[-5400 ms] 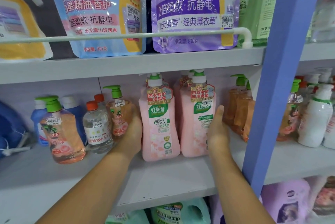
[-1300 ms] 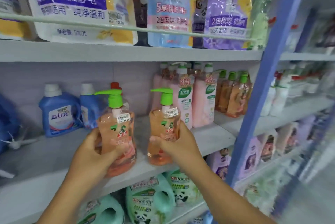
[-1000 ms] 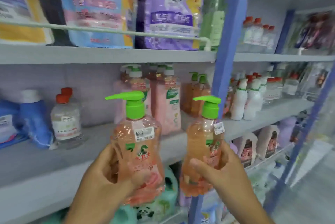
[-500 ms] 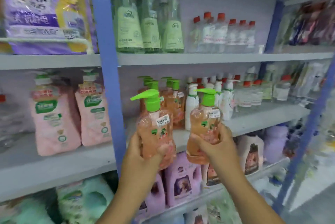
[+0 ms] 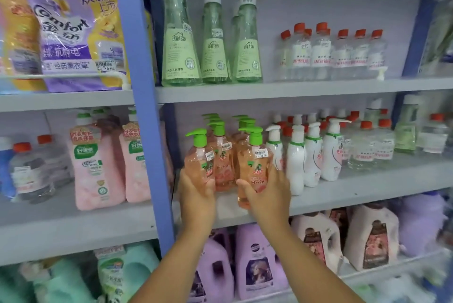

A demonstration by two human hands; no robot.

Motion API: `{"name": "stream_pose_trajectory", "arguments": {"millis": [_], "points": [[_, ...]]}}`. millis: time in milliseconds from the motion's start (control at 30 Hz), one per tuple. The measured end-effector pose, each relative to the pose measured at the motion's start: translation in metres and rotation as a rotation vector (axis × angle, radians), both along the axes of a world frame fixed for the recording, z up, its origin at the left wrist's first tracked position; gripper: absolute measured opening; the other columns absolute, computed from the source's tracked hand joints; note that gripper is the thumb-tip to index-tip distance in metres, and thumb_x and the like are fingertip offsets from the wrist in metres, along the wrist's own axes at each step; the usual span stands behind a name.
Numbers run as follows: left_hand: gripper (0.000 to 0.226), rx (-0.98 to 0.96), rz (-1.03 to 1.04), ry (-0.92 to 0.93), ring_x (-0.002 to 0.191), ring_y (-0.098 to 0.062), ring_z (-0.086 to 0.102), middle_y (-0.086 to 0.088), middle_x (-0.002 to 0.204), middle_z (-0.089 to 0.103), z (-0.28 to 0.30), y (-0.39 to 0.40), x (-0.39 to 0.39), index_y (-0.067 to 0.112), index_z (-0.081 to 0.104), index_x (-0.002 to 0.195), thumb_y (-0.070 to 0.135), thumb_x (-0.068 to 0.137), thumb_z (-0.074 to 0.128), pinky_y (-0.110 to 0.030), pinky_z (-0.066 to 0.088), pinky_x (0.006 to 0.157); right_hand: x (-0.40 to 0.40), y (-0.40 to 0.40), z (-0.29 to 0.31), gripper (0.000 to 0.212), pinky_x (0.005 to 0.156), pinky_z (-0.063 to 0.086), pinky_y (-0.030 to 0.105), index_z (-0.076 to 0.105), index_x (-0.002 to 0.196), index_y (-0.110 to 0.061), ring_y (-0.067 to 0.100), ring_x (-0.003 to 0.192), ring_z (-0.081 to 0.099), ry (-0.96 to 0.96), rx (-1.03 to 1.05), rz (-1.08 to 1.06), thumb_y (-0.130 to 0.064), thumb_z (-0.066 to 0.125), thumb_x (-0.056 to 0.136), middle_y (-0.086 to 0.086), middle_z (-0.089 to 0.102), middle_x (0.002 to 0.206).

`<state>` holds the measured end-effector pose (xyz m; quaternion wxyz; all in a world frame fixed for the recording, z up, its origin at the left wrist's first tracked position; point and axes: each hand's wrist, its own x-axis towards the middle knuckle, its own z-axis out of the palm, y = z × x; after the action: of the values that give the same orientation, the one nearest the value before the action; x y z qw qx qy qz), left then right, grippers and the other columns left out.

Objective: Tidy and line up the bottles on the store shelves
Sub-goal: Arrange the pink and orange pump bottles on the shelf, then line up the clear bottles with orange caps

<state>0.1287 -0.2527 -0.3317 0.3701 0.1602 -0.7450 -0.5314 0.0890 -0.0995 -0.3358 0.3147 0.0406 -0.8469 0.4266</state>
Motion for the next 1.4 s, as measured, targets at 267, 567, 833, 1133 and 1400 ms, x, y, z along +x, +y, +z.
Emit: {"name": "stream_pose_trajectory", "arguments": {"millis": [267,567,833,1133,1400], "points": [[0.088,-0.025,-0.054,-0.12,0.137,-0.031,0.05,-0.013,0.154,0.044,-0.003,-0.018,-0.026,0.033,0.01,0.156,0.024,0.092,0.07,-0.054,0.045,0.109,-0.011,-0.003,-0.034,0.083,0.096,0.05,0.043,0.043,0.147,-0.012,0.032,0.116,0.052,-0.054,0.123,-0.03,-0.046,0.08,0.081,0.012,0.052,0.123],[0.04,0.019,-0.406,-0.165,0.113,-0.005,0.067,0.015,0.118,0.072,0.013,-0.026,0.089,0.036,0.057,0.134,0.023,0.097,0.066,-0.027,0.052,0.098,0.025,-0.02,-0.004,0.071,0.103,0.045,0.039,0.045,0.147,-0.013,0.028,0.124,0.048,-0.034,-0.169,0.12,-0.034,0.078,0.087,0.007,0.042,0.132],[0.039,0.144,0.086,-0.091,0.097,-0.002,0.069,0.012,0.118,0.069,0.03,-0.163,0.203,0.032,0.063,0.121,0.034,0.085,0.078,-0.01,0.052,0.065,0.153,-0.142,0.035,0.045,0.103,0.048,0.028,0.061,0.126,-0.035,0.005,0.124,0.054,-0.072,-0.511,0.711,-0.046,0.076,0.086,-0.016,0.045,0.137],[0.048,0.107,0.261,-0.147,0.109,-0.015,0.066,0.016,0.126,0.062,0.047,-0.346,0.238,0.042,0.053,0.13,0.056,0.087,0.07,-0.04,0.054,0.09,0.197,-0.27,0.034,0.049,0.119,0.027,0.024,0.056,0.134,-0.006,0.016,0.146,0.034,0.462,-0.36,0.583,-0.018,0.065,0.088,0.016,0.036,0.151],[0.036,0.12,0.144,-0.11,0.099,-0.014,0.067,0.009,0.114,0.07,0.052,-0.5,0.192,0.027,0.061,0.122,0.035,0.089,0.075,-0.027,0.053,0.085,0.153,-0.457,0.041,0.045,0.104,0.049,0.036,0.05,0.12,-0.05,0.009,0.12,0.057,-0.297,-0.327,0.7,-0.047,0.074,0.083,-0.019,0.05,0.13]]}}
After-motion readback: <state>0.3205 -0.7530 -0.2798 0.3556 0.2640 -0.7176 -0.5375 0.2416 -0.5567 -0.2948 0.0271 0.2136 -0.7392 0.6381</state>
